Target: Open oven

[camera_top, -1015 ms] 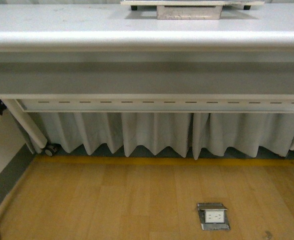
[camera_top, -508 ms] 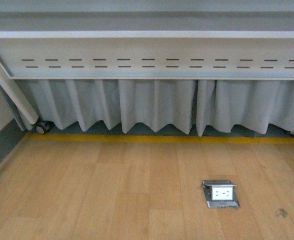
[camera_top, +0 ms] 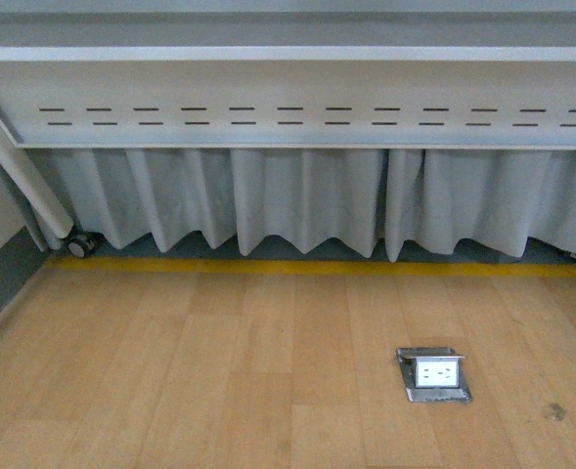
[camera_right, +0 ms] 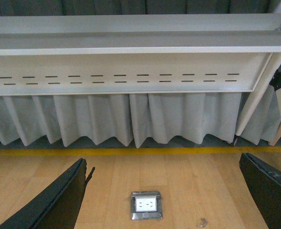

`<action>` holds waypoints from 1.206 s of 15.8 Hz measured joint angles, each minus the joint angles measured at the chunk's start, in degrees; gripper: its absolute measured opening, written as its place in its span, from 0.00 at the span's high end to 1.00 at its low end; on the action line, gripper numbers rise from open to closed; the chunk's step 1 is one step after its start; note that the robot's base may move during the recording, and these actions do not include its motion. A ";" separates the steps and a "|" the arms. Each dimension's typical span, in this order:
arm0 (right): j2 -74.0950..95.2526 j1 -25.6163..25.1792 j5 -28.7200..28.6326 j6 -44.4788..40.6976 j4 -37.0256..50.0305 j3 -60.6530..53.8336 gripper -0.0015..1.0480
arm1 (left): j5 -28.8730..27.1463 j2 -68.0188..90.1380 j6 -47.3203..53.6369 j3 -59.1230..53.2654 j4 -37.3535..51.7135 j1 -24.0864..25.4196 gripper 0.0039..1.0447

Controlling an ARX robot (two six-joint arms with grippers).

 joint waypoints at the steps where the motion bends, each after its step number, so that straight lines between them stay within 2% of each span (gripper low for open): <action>1: 0.00 0.00 0.00 0.00 0.00 0.00 0.06 | 0.02 0.00 0.00 0.00 0.00 0.00 0.06; 19: 0.00 0.00 0.00 0.00 0.00 0.00 0.06 | 0.02 0.00 0.00 0.00 0.00 0.00 0.06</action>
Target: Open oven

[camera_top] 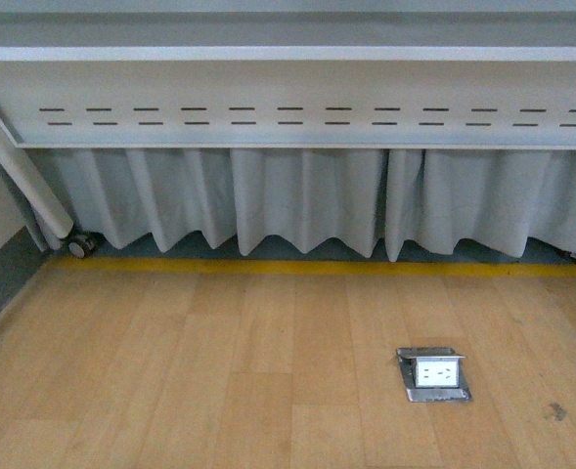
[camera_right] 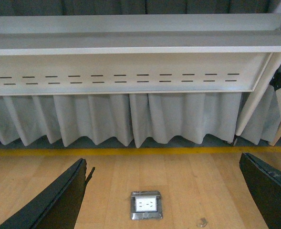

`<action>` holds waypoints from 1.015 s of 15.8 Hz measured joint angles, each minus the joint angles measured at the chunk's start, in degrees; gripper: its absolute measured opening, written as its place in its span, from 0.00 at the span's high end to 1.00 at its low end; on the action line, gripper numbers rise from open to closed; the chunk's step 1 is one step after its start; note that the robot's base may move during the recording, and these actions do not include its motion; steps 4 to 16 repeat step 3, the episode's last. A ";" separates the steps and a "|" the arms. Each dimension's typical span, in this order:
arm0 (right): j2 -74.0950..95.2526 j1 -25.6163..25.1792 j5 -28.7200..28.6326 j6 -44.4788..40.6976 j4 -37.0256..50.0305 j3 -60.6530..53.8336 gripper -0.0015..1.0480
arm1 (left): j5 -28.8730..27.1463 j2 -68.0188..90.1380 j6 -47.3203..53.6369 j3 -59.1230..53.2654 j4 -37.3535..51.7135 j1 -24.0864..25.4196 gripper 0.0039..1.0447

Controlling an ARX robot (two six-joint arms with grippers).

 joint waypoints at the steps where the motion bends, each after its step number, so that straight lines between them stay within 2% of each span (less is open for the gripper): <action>1: 0.00 0.00 0.00 0.00 0.02 0.00 0.06 | 0.00 0.00 0.00 0.00 0.00 0.00 0.06; 16: 0.00 0.00 0.00 0.00 0.00 0.00 0.06 | 0.00 0.00 0.00 0.00 0.00 0.00 0.06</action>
